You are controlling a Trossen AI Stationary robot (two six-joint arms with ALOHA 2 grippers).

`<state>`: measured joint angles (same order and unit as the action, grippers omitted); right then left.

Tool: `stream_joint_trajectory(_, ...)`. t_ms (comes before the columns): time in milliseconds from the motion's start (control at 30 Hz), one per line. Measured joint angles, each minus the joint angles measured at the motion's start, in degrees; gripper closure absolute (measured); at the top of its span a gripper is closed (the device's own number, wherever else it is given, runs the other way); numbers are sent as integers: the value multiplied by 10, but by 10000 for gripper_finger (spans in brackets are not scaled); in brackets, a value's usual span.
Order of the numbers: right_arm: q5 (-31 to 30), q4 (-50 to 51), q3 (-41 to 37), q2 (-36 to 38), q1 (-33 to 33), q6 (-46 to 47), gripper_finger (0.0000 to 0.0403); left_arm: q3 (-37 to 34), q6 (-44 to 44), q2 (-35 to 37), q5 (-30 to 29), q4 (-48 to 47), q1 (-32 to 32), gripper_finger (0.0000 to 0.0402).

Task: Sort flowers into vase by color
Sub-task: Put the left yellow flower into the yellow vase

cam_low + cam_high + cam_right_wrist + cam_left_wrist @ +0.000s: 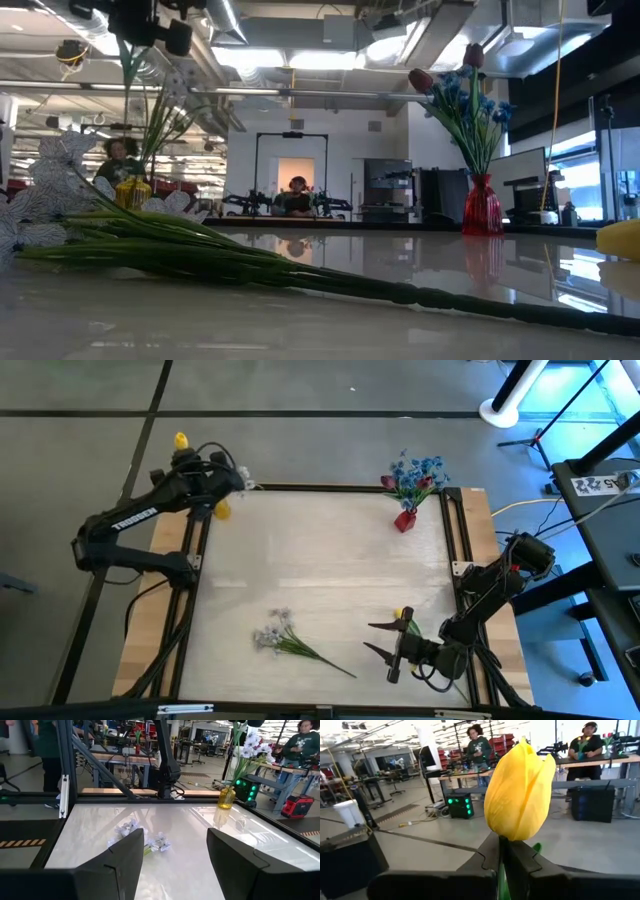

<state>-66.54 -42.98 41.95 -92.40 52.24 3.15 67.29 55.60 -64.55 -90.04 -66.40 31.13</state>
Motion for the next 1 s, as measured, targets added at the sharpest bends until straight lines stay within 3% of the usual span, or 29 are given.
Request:
stream_joint_trajectory(167, 0, 0, 0, 0, -2, -4, 185, 0, -31, 13, 0, 29, 2, 392)
stream_joint_trajectory(400, 0, -1, 0, 0, -1, -4, 185, 0, 22, 12, 0, 51, 15, 392)
stream_joint_trajectory(700, 0, -1, 0, 0, -1, -4, 185, 0, -58, 11, 0, 91, 55, 392)
stream_joint_trajectory(1000, 0, -1, 0, 0, -1, -4, 185, 0, -39, 11, 8, 106, 63, 392)
